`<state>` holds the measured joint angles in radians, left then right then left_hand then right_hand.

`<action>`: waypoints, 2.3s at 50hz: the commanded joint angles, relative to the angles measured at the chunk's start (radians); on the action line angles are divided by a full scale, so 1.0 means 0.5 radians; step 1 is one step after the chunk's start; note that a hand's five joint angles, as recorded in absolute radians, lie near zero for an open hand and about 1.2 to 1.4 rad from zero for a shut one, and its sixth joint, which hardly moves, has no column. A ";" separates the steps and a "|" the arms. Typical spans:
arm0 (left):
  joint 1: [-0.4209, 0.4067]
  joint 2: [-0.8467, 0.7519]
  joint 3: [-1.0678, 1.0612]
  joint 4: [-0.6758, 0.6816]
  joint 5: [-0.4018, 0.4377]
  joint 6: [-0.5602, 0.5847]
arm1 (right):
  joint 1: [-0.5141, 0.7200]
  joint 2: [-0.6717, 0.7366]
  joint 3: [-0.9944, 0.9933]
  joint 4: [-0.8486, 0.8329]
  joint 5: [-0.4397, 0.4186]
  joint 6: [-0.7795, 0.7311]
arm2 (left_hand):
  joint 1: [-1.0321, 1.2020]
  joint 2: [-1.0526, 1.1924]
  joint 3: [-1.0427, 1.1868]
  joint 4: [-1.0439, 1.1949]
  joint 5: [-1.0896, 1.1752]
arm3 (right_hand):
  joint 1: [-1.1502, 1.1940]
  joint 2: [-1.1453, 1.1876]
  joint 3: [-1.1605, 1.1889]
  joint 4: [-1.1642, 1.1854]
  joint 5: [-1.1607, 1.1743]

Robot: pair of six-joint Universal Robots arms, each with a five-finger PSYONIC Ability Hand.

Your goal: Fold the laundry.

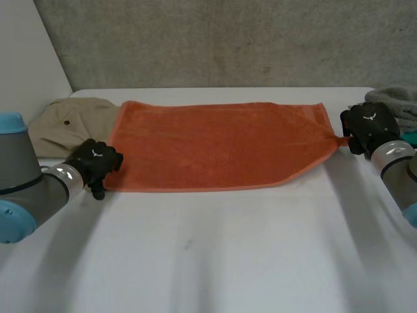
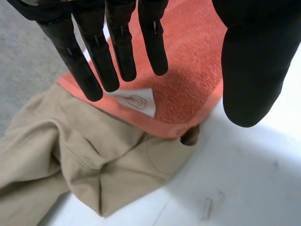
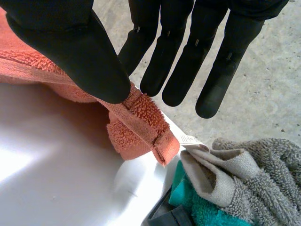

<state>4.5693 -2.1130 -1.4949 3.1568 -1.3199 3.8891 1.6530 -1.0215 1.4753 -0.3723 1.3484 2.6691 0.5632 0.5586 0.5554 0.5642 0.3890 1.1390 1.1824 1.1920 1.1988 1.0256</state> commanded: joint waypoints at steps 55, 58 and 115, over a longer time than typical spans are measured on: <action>-0.104 -0.192 0.407 0.040 -0.134 -0.127 | -0.002 -0.040 0.041 0.164 0.003 -0.123 | 1.666 1.675 1.682 1.664 1.665 | 0.514 0.428 0.409 0.395 0.392; -0.064 -0.039 0.272 -0.036 -0.118 -0.127 | -0.026 -0.129 0.047 0.342 -0.009 -0.190 | 1.666 1.675 1.682 1.664 1.665 | 0.514 0.428 0.409 0.395 0.392; -0.300 -1.032 2.115 -0.610 -0.667 -0.099 | 0.130 1.030 -1.431 0.248 0.190 -0.709 | -0.777 -0.768 -0.762 -0.779 -0.778 | -1.929 -2.016 -2.035 -2.048 -2.051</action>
<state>4.4544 -2.5293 -0.5762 2.8447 -1.6430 3.8302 1.6857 -0.6337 0.8728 -0.1463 1.4142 2.3412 1.0295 1.0885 1.0852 1.0884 0.8906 0.8553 0.8533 0.8641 0.8743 0.6896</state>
